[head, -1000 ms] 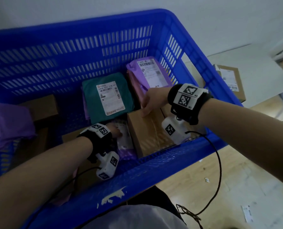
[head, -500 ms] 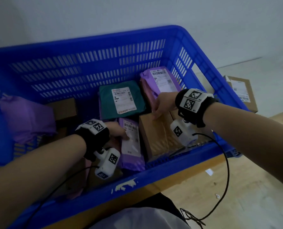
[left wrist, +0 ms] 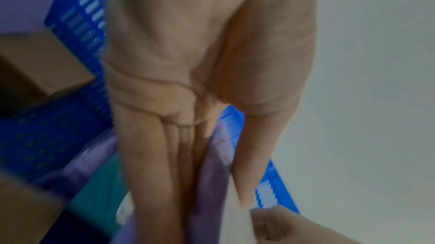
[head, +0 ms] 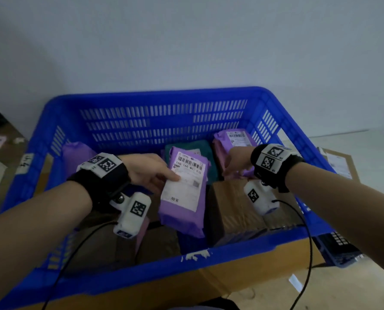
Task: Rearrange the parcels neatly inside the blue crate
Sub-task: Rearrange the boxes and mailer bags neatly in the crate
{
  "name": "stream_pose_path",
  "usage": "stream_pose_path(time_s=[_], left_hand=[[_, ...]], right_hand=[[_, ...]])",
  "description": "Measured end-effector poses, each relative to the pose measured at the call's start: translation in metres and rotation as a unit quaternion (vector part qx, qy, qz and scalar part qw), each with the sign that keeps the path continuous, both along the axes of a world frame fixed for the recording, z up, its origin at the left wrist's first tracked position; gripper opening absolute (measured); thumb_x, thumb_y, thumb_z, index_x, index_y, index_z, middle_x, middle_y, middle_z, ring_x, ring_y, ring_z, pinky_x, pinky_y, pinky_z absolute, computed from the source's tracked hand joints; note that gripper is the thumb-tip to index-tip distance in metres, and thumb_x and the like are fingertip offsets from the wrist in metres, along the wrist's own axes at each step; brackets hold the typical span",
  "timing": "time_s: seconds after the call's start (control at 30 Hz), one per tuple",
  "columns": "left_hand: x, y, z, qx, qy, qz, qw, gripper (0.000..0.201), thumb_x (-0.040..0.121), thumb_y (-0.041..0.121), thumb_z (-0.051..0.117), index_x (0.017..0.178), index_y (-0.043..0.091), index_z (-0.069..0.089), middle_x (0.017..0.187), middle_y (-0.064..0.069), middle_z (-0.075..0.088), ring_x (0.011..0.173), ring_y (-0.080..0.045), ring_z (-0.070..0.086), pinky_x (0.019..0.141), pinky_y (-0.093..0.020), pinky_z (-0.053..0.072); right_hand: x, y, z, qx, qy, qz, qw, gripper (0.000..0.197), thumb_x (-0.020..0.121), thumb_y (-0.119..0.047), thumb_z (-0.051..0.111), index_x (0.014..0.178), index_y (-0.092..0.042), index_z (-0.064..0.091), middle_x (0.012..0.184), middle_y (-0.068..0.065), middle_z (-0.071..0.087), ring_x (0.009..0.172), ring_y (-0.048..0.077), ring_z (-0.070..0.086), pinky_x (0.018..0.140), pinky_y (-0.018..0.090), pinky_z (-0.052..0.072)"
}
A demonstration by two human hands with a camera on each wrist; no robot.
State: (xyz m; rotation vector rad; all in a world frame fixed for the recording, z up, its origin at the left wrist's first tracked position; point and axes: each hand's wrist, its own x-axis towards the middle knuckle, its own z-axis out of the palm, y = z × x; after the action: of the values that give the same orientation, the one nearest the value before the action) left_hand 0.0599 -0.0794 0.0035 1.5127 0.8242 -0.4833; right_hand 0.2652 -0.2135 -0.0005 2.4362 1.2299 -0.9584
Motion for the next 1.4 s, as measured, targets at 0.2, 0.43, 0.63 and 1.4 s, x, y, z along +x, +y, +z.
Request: stream_pose_path(time_s=[0.2,0.43,0.63,1.4], left_hand=[[-0.010,0.036,0.032,0.011,-0.130,0.147,0.981,0.017,0.090,0.006,0.057,0.103,0.013,0.064,0.100,-0.004,0.072,0.090,-0.019,0.068,0.070,-0.031,0.060],[-0.016,0.062,0.039,0.054,-0.190,0.235,0.952,0.022,0.091,-0.002,0.052,0.106,0.011,0.061,0.102,-0.004,0.067,0.091,-0.019,0.064,0.074,-0.032,0.052],[-0.018,0.068,0.017,0.121,-0.252,0.338,0.899,0.031,0.089,-0.002,0.056,0.119,0.007,0.054,0.114,-0.009,0.063,0.103,-0.023,0.061,0.081,-0.039,0.053],[-0.018,0.081,-0.109,0.236,-0.059,0.370,0.897,0.045,0.080,-0.006,0.062,0.123,0.008,0.057,0.121,-0.015,0.062,0.112,-0.028,0.059,0.092,-0.050,0.052]], right_hand=[[-0.004,0.037,0.027,0.296,0.118,-0.113,0.941,0.027,0.098,-0.021,0.046,0.105,0.000,0.062,0.106,0.023,0.068,0.056,0.008,0.058,0.043,0.008,0.043],[-0.036,0.077,0.038,0.415,0.352,-0.158,0.824,0.062,0.085,-0.011,0.068,0.140,-0.017,0.040,0.123,0.013,0.061,0.096,0.023,0.063,0.075,0.030,0.057],[-0.052,0.098,0.022,0.471,0.312,-0.113,0.817,0.067,0.080,0.009,0.067,0.139,-0.010,0.043,0.114,0.022,0.065,0.096,0.029,0.066,0.068,0.022,0.058],[-0.067,0.157,-0.125,0.275,0.305,-0.168,0.896,0.073,0.074,0.006,0.073,0.136,-0.013,0.042,0.089,0.017,0.062,0.092,0.036,0.065,0.075,0.049,0.058]])
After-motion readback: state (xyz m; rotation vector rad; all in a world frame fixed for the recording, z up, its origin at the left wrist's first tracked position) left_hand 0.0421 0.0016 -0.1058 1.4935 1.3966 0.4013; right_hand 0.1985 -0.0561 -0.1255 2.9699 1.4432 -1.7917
